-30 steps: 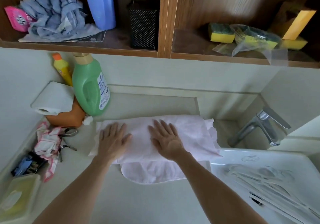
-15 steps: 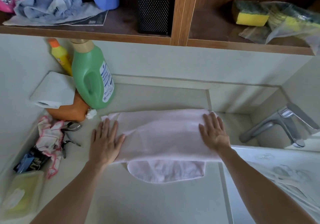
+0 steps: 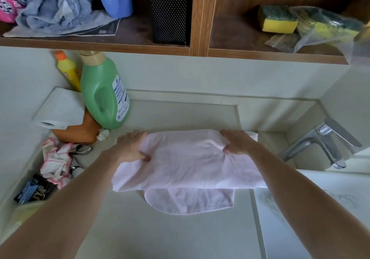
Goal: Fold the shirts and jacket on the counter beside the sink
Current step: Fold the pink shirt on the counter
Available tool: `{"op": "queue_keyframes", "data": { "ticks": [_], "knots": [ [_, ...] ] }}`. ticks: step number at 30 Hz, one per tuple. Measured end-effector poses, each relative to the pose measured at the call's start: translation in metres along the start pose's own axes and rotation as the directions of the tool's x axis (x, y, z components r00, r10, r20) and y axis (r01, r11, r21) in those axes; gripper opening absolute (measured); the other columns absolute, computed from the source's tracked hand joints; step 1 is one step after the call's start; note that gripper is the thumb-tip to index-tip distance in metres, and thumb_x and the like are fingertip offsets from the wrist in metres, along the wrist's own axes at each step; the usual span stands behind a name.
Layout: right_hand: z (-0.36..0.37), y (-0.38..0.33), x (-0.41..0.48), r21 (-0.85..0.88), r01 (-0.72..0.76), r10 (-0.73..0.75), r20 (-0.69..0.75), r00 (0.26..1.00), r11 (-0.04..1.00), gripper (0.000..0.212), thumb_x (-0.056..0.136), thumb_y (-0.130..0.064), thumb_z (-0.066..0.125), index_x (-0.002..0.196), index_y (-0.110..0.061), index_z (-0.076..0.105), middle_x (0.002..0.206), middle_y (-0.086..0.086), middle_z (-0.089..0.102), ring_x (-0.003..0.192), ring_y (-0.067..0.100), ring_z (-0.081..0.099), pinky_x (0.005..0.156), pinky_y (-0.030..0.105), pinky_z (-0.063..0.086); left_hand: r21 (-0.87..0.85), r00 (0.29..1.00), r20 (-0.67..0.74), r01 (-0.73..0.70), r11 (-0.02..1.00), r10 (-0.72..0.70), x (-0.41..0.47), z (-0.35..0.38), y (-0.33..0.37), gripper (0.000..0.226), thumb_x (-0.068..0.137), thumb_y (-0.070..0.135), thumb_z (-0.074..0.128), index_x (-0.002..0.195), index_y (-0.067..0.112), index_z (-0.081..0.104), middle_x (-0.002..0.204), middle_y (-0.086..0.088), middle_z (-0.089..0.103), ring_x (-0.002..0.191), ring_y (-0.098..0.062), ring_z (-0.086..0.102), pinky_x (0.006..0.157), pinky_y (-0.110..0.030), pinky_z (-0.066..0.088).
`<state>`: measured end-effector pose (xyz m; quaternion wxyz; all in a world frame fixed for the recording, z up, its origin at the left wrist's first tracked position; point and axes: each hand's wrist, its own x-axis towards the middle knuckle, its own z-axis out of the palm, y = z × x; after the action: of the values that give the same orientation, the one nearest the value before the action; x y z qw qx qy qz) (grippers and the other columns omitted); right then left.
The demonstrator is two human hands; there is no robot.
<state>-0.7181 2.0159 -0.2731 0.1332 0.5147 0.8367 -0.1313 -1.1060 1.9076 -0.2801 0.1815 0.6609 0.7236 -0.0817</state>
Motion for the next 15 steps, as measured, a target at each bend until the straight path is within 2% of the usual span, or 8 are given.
{"op": "queue_keyframes", "data": {
  "ticks": [2, 4, 6, 8, 10, 12, 13, 15],
  "knots": [
    [-0.002, -0.004, -0.004, -0.012, -0.001, 0.001, -0.014, 1.0, 1.0, 0.047, 0.077, -0.035, 0.074, 0.12, -0.026, 0.056, 0.113, -0.001, 0.066, 0.104, 0.027, 0.062, 0.075, 0.035, 0.044, -0.052, 1.0, 0.021, 0.005, 0.999, -0.004, -0.004, 0.002, 0.0, 0.078, 0.06, 0.062, 0.078, 0.125, 0.031, 0.048, 0.115, 0.008, 0.059, 0.106, -0.023, 0.057, 0.089, -0.039, 0.041],
    [-0.007, -0.009, -0.01, -0.046, 0.016, -0.018, -0.039, 0.999, 0.999, 0.035, 0.076, -0.032, 0.071, 0.109, -0.028, 0.061, 0.098, -0.004, 0.067, 0.095, 0.026, 0.064, 0.068, 0.035, 0.047, -0.109, 0.999, -0.017, -0.037, 0.993, 0.036, -0.011, -0.002, 0.003, 0.055, 0.061, 0.057, 0.079, 0.101, 0.029, 0.052, 0.094, 0.01, 0.059, 0.089, -0.019, 0.058, 0.071, -0.032, 0.043],
    [-0.014, -0.012, -0.015, -0.031, -0.01, 0.007, -0.109, 0.994, 0.999, 0.031, 0.081, -0.031, 0.067, 0.111, -0.03, 0.063, 0.099, -0.003, 0.068, 0.096, 0.027, 0.066, 0.069, 0.034, 0.048, -0.137, 0.987, -0.149, -0.081, 0.987, 0.06, -0.016, -0.011, 0.006, 0.045, 0.065, 0.049, 0.082, 0.083, 0.029, 0.046, 0.078, 0.012, 0.053, 0.076, -0.019, 0.055, 0.056, -0.03, 0.035],
    [-0.022, -0.013, -0.022, -0.016, -0.038, 0.033, -0.243, 0.97, 0.999, 0.029, 0.087, -0.028, 0.064, 0.115, -0.029, 0.063, 0.105, 0.0, 0.069, 0.099, 0.029, 0.066, 0.074, 0.034, 0.052, -0.115, 0.927, -0.363, -0.143, 0.983, 0.093, -0.024, -0.022, 0.005, 0.046, 0.071, 0.04, 0.083, 0.076, 0.023, 0.041, 0.07, 0.01, 0.048, 0.069, -0.023, 0.051, 0.052, -0.032, 0.028],
    [-0.029, -0.013, -0.032, -0.024, 0.018, -0.027, -0.458, 0.888, 1.0, 0.028, 0.084, -0.015, 0.062, 0.11, -0.022, 0.068, 0.095, 0.004, 0.069, 0.088, 0.033, 0.067, 0.07, 0.037, 0.053, -0.054, 0.807, -0.568, -0.231, 0.972, 0.16, -0.034, -0.029, 0.001, 0.038, 0.075, 0.027, 0.083, 0.079, 0.017, 0.047, 0.073, 0.005, 0.051, 0.067, -0.025, 0.05, 0.054, -0.032, 0.027],
    [-0.031, -0.012, -0.047, -0.08, 0.13, -0.15, -0.672, 0.725, 0.988, 0.037, 0.072, -0.003, 0.06, 0.104, -0.016, 0.074, 0.077, 0.007, 0.065, 0.069, 0.034, 0.065, 0.059, 0.038, 0.051, 0.013, 0.709, -0.668, -0.292, 0.956, 0.226, -0.048, -0.032, -0.003, 0.028, 0.073, 0.008, 0.08, 0.085, 0.013, 0.056, 0.082, -0.001, 0.055, 0.073, -0.028, 0.053, 0.06, -0.032, 0.03],
    [-0.03, -0.011, -0.055, -0.144, 0.166, -0.218, -0.735, 0.642, 0.976, 0.043, 0.067, -0.002, 0.055, 0.103, -0.015, 0.075, 0.072, 0.007, 0.062, 0.063, 0.033, 0.062, 0.055, 0.036, 0.048, 0.046, 0.68, -0.687, -0.31, 0.95, 0.256, -0.056, -0.032, -0.005, 0.028, 0.07, 0.0, 0.077, 0.086, 0.012, 0.058, 0.084, -0.002, 0.054, 0.075, -0.028, 0.053, 0.062, -0.033, 0.031],
    [-0.02, -0.009, -0.071, -0.249, 0.206, -0.323, -0.758, 0.566, 0.946, 0.054, 0.064, -0.006, 0.044, 0.106, -0.014, 0.076, 0.07, 0.007, 0.057, 0.06, 0.031, 0.057, 0.054, 0.034, 0.045, 0.127, 0.664, -0.679, -0.315, 0.94, 0.314, -0.076, -0.022, -0.009, 0.031, 0.063, -0.006, 0.073, 0.083, 0.013, 0.06, 0.083, -0.001, 0.053, 0.075, -0.027, 0.054, 0.065, -0.031, 0.032]
  ]
}}
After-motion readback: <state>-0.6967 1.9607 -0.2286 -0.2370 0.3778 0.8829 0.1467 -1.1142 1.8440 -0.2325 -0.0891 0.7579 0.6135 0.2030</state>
